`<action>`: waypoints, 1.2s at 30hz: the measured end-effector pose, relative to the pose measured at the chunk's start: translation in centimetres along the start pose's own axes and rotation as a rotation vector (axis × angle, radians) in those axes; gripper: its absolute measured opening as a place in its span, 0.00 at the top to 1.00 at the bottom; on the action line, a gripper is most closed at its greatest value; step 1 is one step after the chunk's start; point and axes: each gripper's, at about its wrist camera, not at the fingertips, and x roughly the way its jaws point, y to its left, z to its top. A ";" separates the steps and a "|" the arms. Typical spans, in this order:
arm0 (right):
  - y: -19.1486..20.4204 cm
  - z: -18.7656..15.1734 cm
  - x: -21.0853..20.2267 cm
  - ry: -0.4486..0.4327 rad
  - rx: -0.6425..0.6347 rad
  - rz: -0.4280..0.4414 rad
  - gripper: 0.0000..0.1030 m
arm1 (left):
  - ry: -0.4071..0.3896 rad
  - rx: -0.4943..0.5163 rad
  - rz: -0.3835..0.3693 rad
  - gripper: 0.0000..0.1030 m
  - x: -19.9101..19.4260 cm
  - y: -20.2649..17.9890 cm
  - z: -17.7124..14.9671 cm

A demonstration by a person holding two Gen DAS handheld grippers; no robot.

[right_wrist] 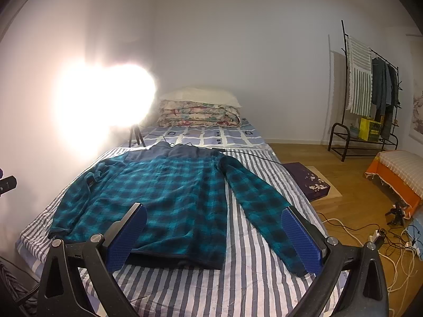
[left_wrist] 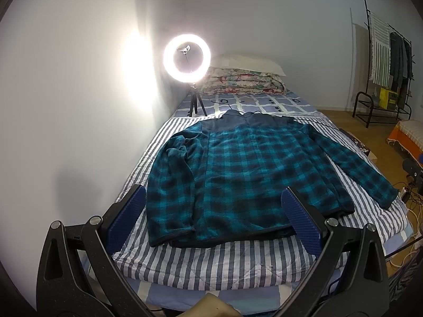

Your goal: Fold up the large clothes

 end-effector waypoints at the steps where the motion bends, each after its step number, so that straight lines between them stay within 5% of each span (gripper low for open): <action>1: 0.0 0.0 0.0 -0.002 0.002 -0.003 0.00 | -0.001 0.001 0.001 0.00 -0.1 -0.1 0.0; 36: -0.7 -0.3 0.3 -0.005 0.021 -0.019 0.00 | -0.003 0.007 0.005 0.00 -0.1 -0.4 -0.1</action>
